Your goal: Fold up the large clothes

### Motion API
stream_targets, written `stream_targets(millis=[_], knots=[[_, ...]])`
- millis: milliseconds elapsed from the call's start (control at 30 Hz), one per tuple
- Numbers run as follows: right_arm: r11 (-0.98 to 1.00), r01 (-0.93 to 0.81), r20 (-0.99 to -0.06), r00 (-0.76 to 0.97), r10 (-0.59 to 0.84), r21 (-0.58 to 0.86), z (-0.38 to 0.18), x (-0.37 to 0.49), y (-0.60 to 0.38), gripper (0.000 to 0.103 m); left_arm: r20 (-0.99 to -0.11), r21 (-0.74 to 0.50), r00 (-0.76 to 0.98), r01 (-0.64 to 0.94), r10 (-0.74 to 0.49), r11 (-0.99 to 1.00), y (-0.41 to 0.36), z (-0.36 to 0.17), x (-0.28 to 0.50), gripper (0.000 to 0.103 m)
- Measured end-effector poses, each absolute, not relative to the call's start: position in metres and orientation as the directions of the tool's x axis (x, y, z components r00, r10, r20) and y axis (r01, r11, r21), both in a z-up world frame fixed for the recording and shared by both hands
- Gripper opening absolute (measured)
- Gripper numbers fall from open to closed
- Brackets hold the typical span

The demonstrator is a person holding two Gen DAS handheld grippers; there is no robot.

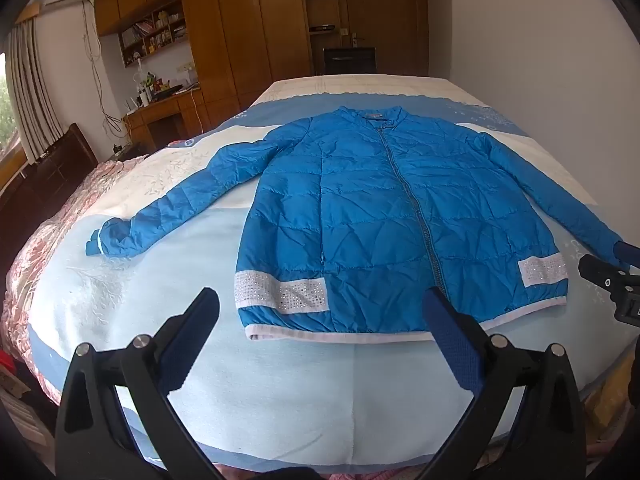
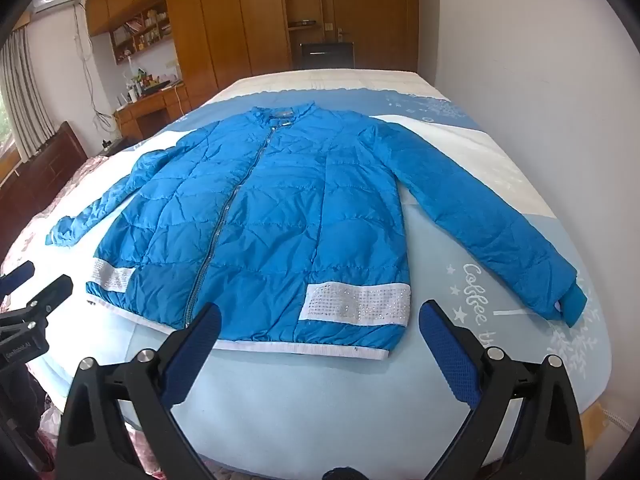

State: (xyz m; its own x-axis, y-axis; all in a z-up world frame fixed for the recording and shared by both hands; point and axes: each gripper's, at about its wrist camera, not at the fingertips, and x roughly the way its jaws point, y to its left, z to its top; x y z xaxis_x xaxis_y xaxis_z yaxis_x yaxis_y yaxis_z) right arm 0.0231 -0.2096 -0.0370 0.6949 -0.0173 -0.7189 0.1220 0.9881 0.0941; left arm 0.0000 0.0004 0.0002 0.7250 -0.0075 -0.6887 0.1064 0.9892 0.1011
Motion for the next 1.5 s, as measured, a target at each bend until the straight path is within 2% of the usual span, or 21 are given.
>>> stream_targets(millis=[1500], knots=[[0.988,0.122,-0.72,0.694,-0.018,0.092,-0.0376,0.0223,-0.2074,0.099,-0.683,0.108,0.731,0.114,-0.01,0.988,0.0004,0.0018,-0.0026,0.1]])
